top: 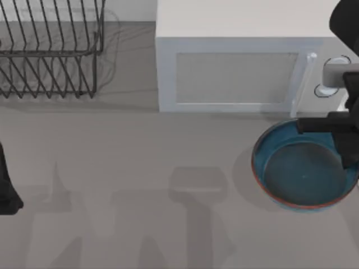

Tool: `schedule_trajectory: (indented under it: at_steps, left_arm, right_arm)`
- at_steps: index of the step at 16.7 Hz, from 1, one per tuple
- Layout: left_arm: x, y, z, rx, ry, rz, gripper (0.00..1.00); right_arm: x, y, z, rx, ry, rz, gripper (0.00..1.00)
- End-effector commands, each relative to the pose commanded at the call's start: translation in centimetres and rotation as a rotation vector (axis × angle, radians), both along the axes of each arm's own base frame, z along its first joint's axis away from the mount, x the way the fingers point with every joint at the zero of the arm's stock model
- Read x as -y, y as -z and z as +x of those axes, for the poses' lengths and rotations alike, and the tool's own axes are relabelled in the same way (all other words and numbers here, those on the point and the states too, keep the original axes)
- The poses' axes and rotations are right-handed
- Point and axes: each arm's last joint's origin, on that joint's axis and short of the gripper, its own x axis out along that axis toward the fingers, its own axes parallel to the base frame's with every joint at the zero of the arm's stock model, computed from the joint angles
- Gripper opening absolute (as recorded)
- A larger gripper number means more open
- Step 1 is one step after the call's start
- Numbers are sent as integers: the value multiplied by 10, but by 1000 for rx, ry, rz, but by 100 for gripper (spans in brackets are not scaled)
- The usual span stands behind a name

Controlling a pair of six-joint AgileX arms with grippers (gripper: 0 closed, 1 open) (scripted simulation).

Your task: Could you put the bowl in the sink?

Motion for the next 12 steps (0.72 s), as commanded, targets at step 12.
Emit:
schedule_trajectory:
  at_steps: [12]
  left_arm:
    - [0,0,0,0,0,0,100]
  right_arm:
    - [108,67,43,181,289,95,0]
